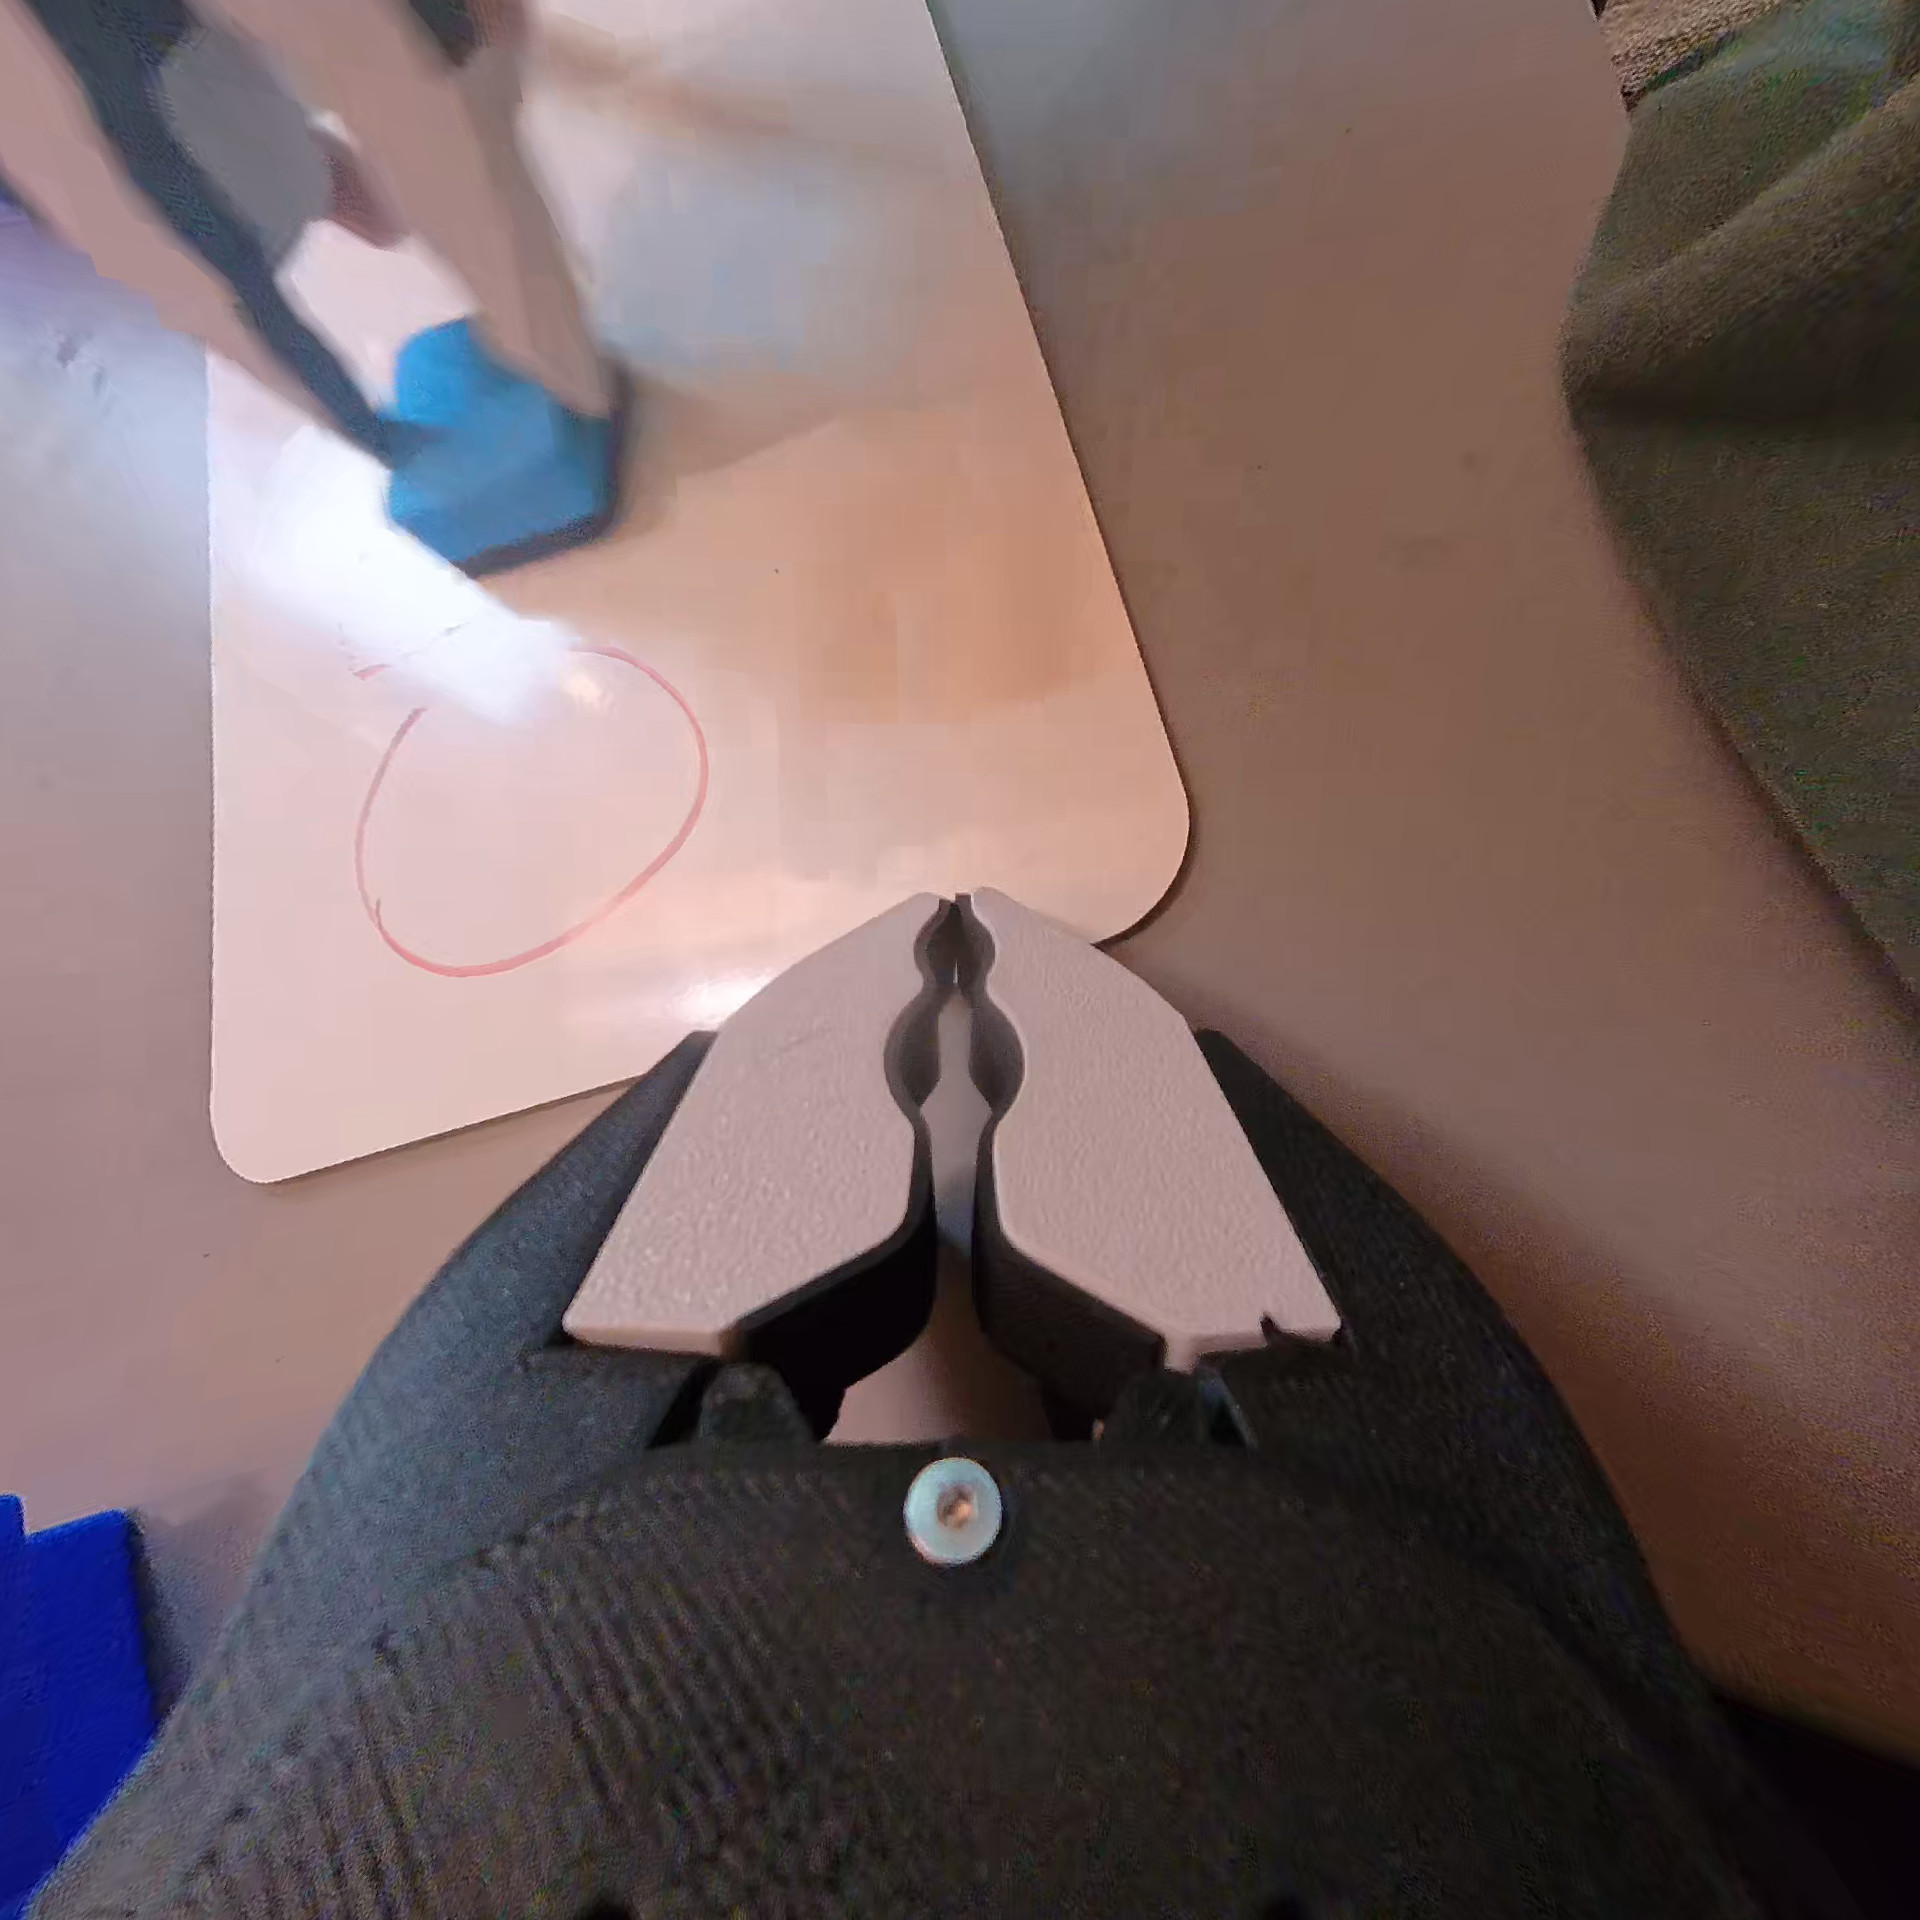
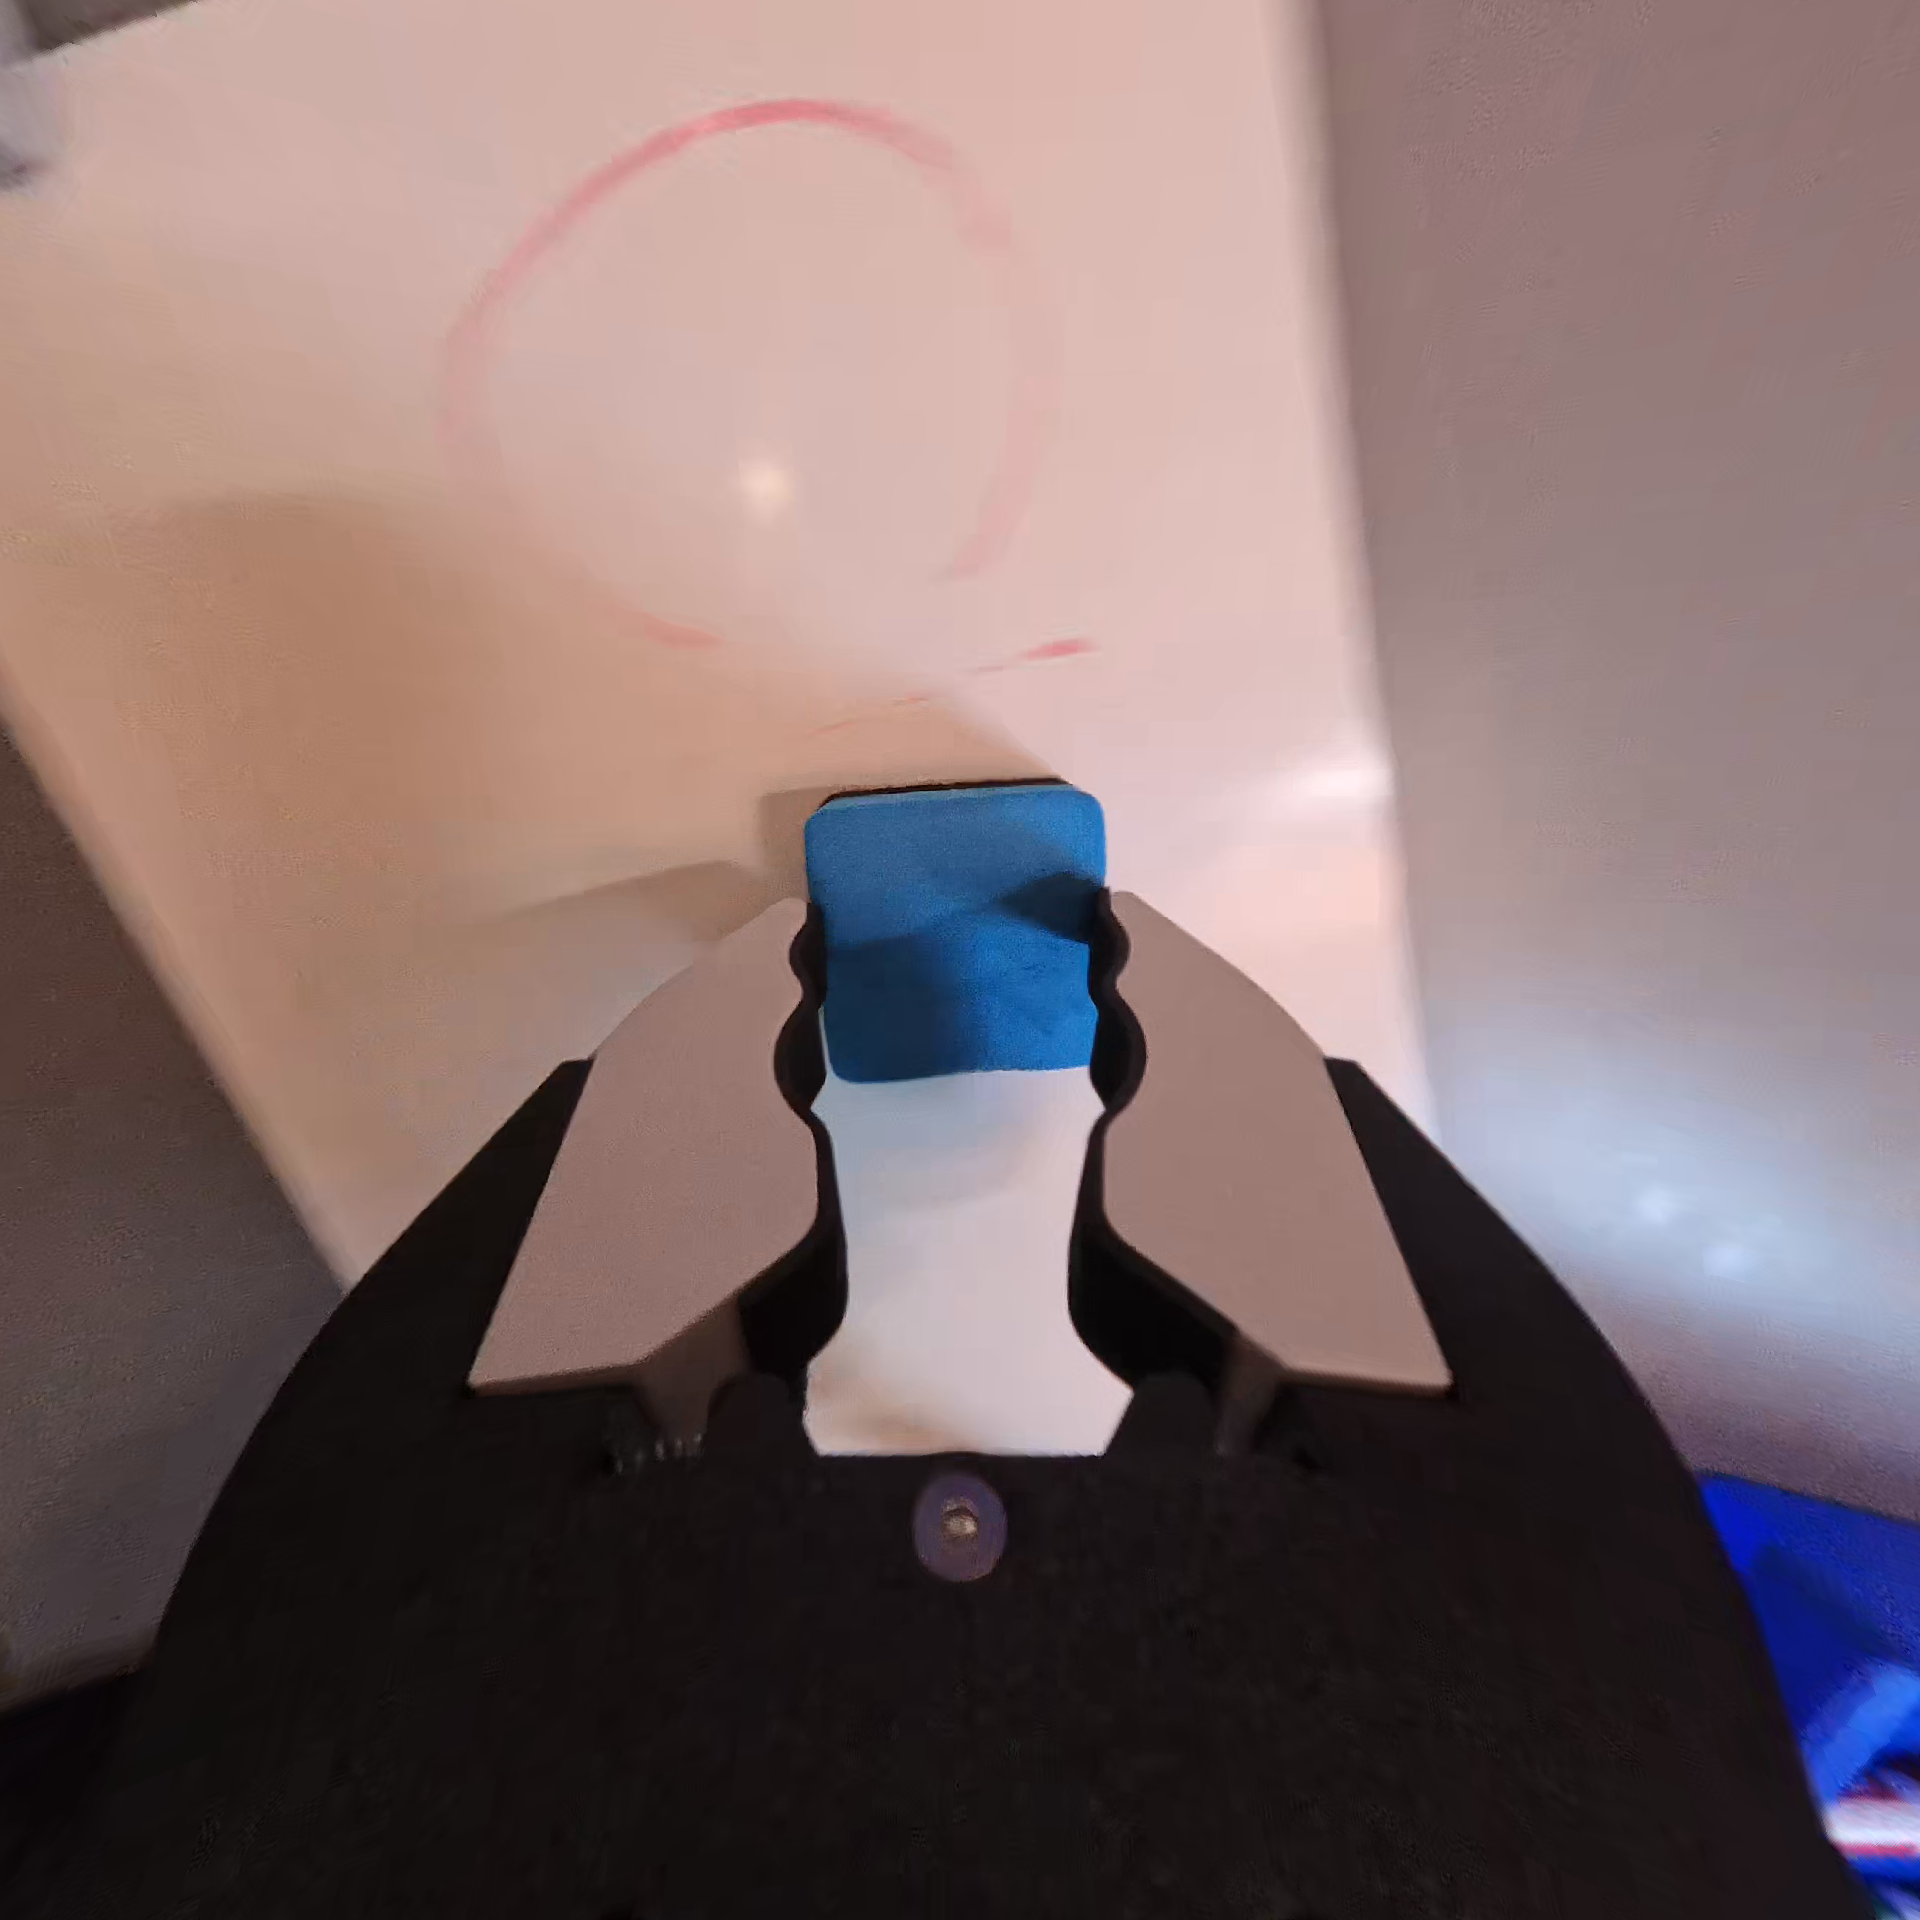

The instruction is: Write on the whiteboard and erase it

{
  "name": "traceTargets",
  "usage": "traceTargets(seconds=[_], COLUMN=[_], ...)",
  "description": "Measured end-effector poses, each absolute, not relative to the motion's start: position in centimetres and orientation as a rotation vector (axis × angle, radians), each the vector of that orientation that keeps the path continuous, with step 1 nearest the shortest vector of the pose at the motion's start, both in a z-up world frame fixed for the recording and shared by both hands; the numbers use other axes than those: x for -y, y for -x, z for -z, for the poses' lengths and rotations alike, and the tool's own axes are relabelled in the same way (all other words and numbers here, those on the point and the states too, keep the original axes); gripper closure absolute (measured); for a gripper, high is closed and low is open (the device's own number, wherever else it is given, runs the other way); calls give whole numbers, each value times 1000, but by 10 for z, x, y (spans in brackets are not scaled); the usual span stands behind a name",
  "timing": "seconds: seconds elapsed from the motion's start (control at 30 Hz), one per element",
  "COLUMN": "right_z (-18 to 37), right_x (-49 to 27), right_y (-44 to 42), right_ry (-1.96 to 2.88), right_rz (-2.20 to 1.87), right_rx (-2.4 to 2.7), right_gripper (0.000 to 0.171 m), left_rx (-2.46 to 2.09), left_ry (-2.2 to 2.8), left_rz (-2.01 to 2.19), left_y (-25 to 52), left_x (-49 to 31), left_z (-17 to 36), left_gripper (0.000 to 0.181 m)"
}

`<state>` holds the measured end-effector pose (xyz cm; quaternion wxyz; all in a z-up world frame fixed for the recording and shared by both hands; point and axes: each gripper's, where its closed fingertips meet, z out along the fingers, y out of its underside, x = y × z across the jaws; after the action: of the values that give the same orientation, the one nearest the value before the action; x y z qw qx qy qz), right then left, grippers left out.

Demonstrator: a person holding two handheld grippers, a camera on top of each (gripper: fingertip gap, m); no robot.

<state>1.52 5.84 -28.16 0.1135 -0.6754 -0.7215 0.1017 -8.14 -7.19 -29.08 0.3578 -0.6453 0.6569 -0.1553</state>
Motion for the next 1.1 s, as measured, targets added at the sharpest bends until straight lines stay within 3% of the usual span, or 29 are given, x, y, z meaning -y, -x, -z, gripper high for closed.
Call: traceTargets(seconds=[0.1,0.3,0.47,0.57,0.67,0.83,1.0,1.1], right_z=[282,282,282,282,281,281,281,281], right_x=[-105,-16,-108,-45,15,-76,23,4], right_y=[12,12,10,52,37,23,53,24], right_ry=[2035,1831,2073,1869,1755,2017,1740,1830], right_rz=[-356,-411,-338,-439,-462,-340,-474,-400], right_rx=[1931,2237,1914,2073,2257,1952,2193,2200], right_gripper=[122,122,122,122,122,122,122,122], left_rx=[-1694,-1684,-1687,-1685,-1686,-1689,-1686,-1687], left_ry=[1669,1686,1682,1684,1685,1682,1689,1687], left_rz=[400,422,423,422,428,420,421,421], left_y=[81,81,80,80,80,79,78,79], left_x=[72,72,74,74,74,74,73,73], left_z=[291,291,291,291,291,291,291,291], left_gripper=[181,181,181,181,181,181,181,181])
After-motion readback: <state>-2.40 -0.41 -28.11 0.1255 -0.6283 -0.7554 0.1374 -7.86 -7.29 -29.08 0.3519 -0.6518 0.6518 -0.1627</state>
